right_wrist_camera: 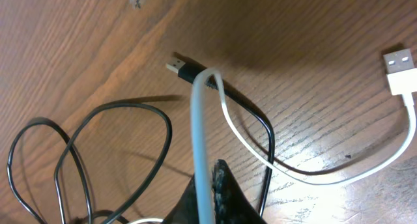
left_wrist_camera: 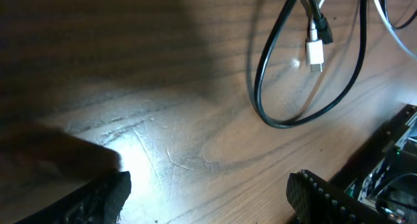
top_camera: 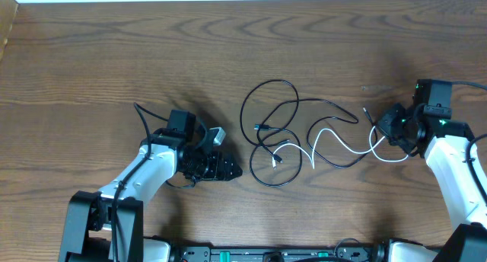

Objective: Untangle cables

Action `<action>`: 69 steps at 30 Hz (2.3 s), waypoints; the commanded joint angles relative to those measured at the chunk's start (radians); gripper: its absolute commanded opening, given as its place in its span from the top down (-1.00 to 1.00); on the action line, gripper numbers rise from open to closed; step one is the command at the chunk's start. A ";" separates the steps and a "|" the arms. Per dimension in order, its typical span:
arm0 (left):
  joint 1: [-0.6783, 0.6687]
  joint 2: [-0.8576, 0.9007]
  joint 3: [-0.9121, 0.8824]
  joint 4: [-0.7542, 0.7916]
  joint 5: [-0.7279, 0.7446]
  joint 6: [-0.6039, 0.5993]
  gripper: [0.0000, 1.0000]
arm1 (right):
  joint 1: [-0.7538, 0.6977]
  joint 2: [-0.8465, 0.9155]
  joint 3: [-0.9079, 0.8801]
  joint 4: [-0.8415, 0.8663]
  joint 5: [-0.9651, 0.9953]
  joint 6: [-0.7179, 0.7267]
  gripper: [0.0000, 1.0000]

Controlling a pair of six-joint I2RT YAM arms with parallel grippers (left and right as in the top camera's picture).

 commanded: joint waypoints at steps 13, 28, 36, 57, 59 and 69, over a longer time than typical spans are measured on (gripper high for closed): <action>0.004 0.008 -0.006 0.000 -0.166 0.020 -0.65 | 0.013 0.004 0.002 -0.003 -0.011 0.008 -0.98; 0.004 0.007 -0.006 0.010 -0.166 0.017 -0.65 | 0.013 0.004 0.002 -0.071 -0.137 0.005 -0.98; 0.004 0.007 -0.006 0.010 -0.166 0.016 -0.65 | 0.074 0.004 0.002 -0.069 -0.327 -0.082 -0.98; 0.004 0.007 -0.006 0.010 -0.166 0.016 -0.65 | 0.575 0.004 0.002 0.076 -0.169 -0.085 -0.98; 0.004 0.007 -0.006 0.010 -0.166 0.016 -0.65 | 0.611 0.004 0.002 0.086 -0.136 -0.085 -0.99; 0.004 0.007 -0.006 0.010 -0.166 0.016 -0.65 | 0.752 0.032 0.002 0.158 -0.094 -0.178 -0.99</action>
